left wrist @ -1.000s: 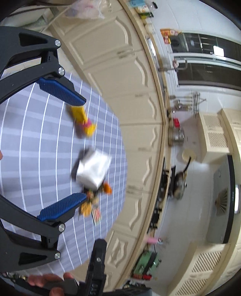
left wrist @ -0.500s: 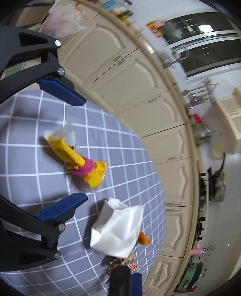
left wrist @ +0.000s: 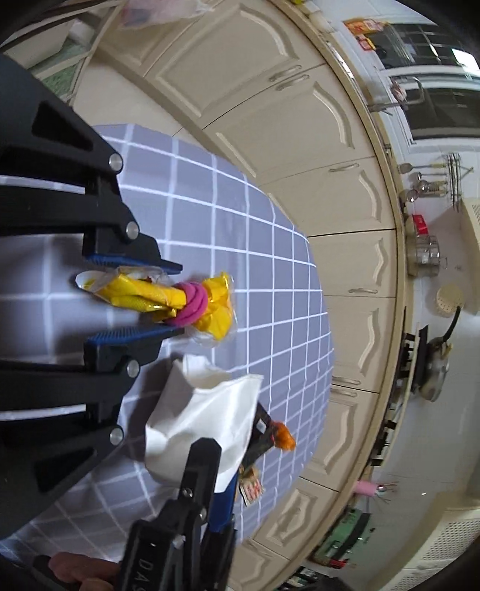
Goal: Collect trash
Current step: 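Grasp the yellow wrapper with the left tool while the right tool grasps the white paper cup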
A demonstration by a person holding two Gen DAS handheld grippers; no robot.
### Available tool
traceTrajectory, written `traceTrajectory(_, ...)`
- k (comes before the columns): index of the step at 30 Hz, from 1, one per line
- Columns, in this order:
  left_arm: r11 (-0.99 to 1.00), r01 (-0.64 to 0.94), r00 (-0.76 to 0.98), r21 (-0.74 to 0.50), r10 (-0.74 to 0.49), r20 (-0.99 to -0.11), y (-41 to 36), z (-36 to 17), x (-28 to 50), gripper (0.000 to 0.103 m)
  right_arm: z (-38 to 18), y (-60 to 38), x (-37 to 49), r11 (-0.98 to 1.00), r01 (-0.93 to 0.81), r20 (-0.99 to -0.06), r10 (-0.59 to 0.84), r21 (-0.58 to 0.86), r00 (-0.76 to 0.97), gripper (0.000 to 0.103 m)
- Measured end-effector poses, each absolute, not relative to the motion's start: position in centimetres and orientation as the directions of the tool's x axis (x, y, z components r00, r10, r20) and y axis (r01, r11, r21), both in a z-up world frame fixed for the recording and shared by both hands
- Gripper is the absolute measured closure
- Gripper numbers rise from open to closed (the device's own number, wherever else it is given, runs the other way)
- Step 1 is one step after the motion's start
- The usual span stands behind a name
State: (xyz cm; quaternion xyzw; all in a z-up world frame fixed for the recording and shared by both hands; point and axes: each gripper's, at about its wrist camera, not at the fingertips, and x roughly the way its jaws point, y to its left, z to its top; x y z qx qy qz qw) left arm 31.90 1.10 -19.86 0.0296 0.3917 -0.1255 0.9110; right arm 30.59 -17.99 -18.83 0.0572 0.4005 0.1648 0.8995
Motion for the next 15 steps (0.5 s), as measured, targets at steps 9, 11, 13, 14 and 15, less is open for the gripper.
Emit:
traceTrajectory(9,0.968,0.23,0.672,-0.097,-0.23,-0.704,0.7,-19.7,26.5,0.078,-19.4,-19.5,25.5,0.931,-0.271,-0.739,0.36,0.245,0.569,0.057)
traceTrajectory(11,0.966,0.235,0.666,-0.104,-0.239,-0.707,0.3,-19.7,25.8,0.078,-20.2,-18.9,25.2,0.926,-0.292,-0.759,0.367,0.24,0.539,0.052)
traceTrajectory(13,0.965,0.234,0.662,-0.116,-0.246,-0.708,0.3,-19.9,25.1,0.078,-20.7,-18.5,25.4,0.911,-0.309,-0.755,0.401,0.272,0.519,0.052)
traceTrajectory(14,0.965,0.232,0.661,-0.12,-0.247,-0.709,0.3,-19.9,24.9,0.078,-21.0,-18.4,25.5,0.905,-0.315,-0.754,0.415,0.284,0.51,0.056)
traceTrajectory(15,0.966,0.224,0.661,-0.129,-0.248,-0.708,0.3,-19.9,24.6,0.078,-21.1,-18.2,25.5,0.906,-0.321,-0.751,0.411,0.275,0.517,0.055)
